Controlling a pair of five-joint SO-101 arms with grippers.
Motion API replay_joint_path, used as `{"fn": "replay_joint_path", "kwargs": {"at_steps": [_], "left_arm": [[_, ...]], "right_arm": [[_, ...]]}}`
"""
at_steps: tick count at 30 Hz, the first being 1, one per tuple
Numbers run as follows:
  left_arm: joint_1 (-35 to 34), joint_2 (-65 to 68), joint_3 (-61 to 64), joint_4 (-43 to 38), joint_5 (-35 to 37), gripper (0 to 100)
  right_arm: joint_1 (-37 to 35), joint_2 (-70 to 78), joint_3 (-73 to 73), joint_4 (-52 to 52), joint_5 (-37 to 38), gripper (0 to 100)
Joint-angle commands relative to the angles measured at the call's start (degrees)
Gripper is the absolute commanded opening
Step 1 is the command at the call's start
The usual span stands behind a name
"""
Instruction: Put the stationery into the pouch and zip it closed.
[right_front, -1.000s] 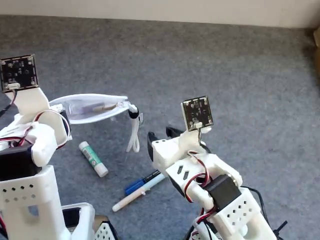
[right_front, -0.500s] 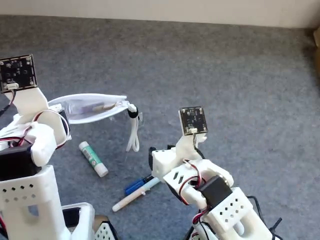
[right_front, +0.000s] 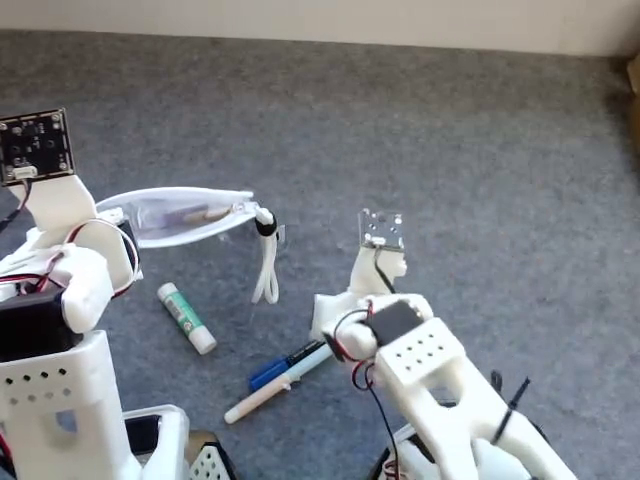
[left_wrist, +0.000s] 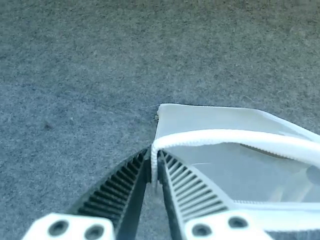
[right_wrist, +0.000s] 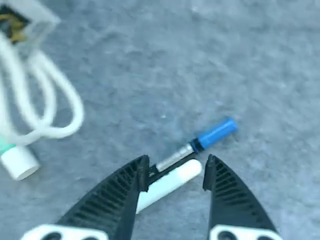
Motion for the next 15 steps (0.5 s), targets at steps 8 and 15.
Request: {"fn": "replay_joint_path", "kwargs": {"at_steps": [8,15], "left_arm": [[-0.9,2.1,1.4,-0.4,0.7,1],[-0.9,2.1,1.5,-0.4,0.7,1]], "right_arm": [[5.1,9.2,-3.9,-7.1,-0.7,16.3],[5.1,16.9,-3.9,-13.3,-0.6,16.3]]}}
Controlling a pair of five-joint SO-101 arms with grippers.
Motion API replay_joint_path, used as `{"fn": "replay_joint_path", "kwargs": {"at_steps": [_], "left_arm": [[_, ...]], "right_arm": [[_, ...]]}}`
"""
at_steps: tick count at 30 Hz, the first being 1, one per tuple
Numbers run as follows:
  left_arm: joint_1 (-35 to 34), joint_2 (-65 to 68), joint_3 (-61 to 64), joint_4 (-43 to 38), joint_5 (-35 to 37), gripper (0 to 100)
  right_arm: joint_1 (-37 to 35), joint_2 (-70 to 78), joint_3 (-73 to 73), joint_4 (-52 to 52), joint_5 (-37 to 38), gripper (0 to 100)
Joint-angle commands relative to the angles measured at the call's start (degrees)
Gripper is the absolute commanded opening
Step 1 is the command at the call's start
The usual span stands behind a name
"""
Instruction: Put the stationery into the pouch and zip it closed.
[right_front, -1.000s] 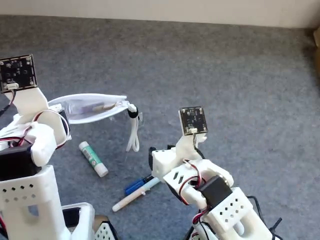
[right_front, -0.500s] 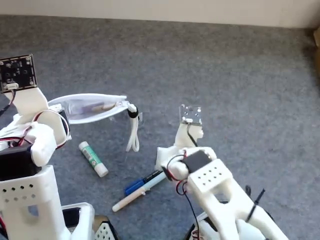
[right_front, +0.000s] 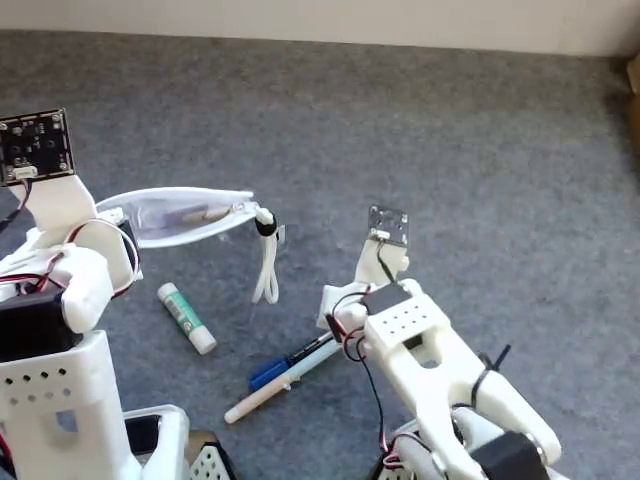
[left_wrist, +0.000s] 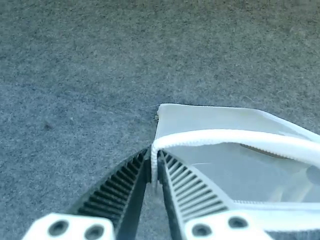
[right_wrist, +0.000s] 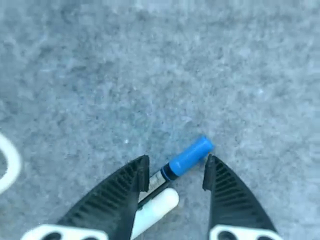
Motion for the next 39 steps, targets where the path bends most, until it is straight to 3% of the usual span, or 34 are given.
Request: {"fn": "replay_joint_path", "kwargs": {"at_steps": [1,5,11,24,39], "left_arm": [[-0.9,2.1,1.5,-0.4,0.7,1],[-0.9,2.1,2.2,-0.9,0.7,1],[-0.8,2.1,3.5,-2.7,0.7,1],[-0.8,2.1,3.5,-2.7,0.7,1],[-0.9,2.1,3.5,-2.7,0.7,1]], "right_arm": [[0.8,2.3,-3.6,-3.0,-0.3,16.3],[2.0,5.9,-5.1,-3.1,-0.4,15.2],[4.9,12.4,-8.7,-3.1,-0.4,0.3],[4.9,6.6,-12.9,-3.3,-5.3,0.5],[5.1,-14.7,-11.7,-1.6,1.2,0.5]]}}
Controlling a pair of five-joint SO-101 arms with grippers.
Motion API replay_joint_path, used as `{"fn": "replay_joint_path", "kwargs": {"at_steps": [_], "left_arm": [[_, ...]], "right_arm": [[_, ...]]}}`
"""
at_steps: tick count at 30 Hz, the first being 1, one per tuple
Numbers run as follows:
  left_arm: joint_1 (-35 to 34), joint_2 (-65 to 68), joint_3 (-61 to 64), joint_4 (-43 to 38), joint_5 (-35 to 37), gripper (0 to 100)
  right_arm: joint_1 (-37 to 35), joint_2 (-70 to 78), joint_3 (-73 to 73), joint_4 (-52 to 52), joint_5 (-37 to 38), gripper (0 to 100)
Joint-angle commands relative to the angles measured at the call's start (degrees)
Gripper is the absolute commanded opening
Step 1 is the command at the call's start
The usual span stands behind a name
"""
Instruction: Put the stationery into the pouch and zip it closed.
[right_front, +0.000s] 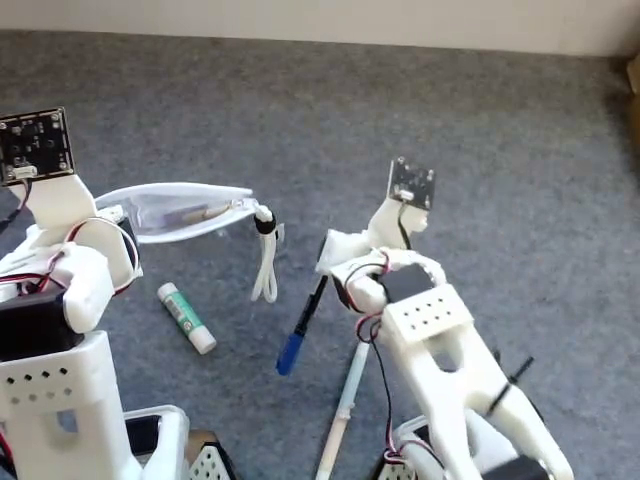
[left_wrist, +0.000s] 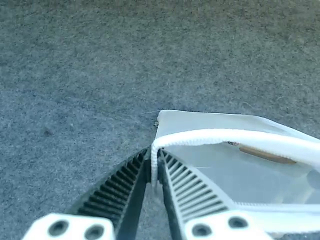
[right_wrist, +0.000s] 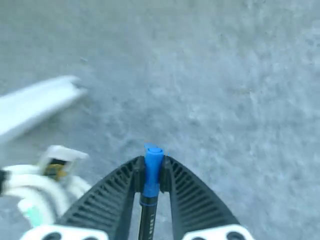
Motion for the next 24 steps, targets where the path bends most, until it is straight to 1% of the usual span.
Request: {"fn": "replay_joint_path", "kwargs": {"at_steps": [1,7,12,17,24], "left_arm": [[-0.9,2.1,2.0,-0.4,0.7,1],[-0.9,2.1,2.0,-0.4,0.7,1],[-0.7,2.1,2.0,-0.4,0.7,1],[-0.7,2.1,1.9,-0.4,0.7,1],[-0.7,2.1,1.9,-0.4,0.7,1]], "right_arm": [[1.0,-6.5,-2.3,1.8,1.4,0.5],[1.3,-12.6,-2.1,5.1,1.4,0.5],[1.0,-17.6,-2.5,5.7,1.5,0.5],[1.0,-23.7,-2.4,5.7,6.7,0.5],[1.0,-31.3,-2.0,5.7,10.0,0.5]]}}
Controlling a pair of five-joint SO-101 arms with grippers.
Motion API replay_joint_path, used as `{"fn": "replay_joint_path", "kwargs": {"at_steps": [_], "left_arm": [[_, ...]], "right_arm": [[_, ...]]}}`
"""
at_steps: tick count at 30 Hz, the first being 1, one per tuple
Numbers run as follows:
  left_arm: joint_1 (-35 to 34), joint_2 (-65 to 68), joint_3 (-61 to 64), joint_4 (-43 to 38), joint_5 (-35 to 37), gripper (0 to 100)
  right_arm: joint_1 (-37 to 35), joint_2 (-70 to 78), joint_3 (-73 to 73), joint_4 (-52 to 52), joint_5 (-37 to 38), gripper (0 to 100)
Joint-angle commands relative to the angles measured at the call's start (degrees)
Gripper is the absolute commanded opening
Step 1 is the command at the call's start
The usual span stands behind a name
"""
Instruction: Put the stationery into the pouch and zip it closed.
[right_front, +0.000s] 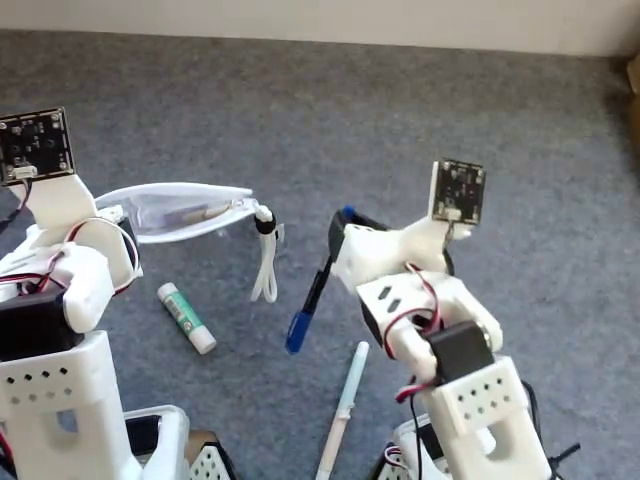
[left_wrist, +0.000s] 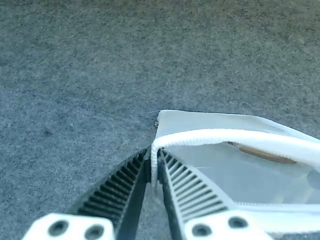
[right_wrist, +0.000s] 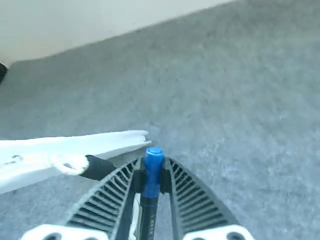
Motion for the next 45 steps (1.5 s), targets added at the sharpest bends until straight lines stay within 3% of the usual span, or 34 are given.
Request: {"fn": "replay_joint_path", "kwargs": {"at_steps": [1,26,32,45], "left_arm": [[-0.7,2.1,1.9,-0.4,0.7,1],[-0.7,2.1,2.0,-0.4,0.7,1],[-0.7,2.1,2.0,-0.4,0.7,1],[-0.7,2.1,1.7,-0.4,0.7,1]], "right_arm": [[0.4,-4.6,-2.0,0.2,2.0,0.5],[0.3,-12.5,-2.5,-0.1,5.9,0.5],[-2.5,-12.6,-2.7,-0.2,6.1,0.5],[-3.8,-12.3,-11.7,-1.8,6.2,0.5]]}}
